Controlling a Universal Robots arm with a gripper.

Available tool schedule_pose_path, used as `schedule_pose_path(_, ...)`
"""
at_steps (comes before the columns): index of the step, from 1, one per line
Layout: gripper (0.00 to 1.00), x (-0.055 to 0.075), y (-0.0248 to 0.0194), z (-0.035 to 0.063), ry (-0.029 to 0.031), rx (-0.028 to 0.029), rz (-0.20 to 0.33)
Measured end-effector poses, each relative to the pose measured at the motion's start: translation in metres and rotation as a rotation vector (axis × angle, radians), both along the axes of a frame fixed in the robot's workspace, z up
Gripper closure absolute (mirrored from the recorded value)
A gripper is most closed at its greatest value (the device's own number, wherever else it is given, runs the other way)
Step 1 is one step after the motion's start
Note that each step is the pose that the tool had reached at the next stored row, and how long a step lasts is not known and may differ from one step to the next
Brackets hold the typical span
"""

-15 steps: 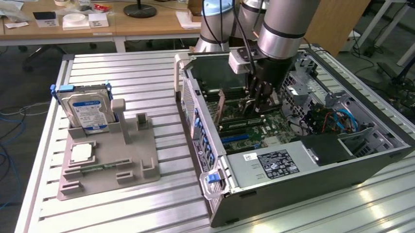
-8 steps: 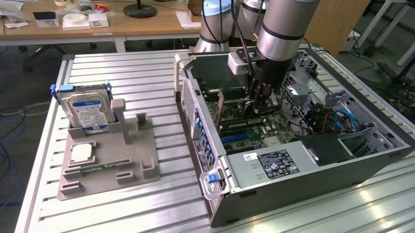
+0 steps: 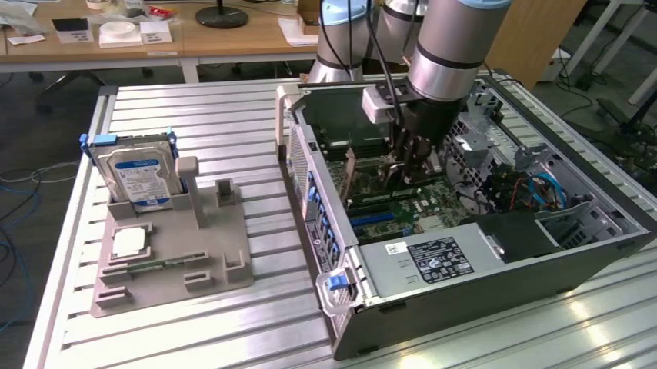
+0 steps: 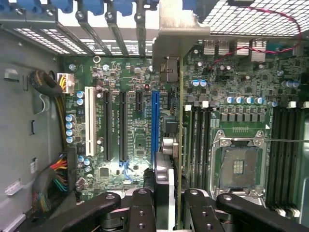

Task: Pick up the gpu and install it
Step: 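Insert the gpu into the slot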

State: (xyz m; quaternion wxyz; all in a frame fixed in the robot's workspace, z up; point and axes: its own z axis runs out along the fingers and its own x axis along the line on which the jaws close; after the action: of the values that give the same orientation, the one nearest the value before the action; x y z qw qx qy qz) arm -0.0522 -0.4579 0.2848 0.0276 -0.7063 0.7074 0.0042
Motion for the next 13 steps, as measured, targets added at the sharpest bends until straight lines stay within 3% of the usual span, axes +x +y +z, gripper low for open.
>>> schedule_pose_path(13,0.72,-0.01,-0.0004,-0.0189,0.0002,-0.0001,0.0)
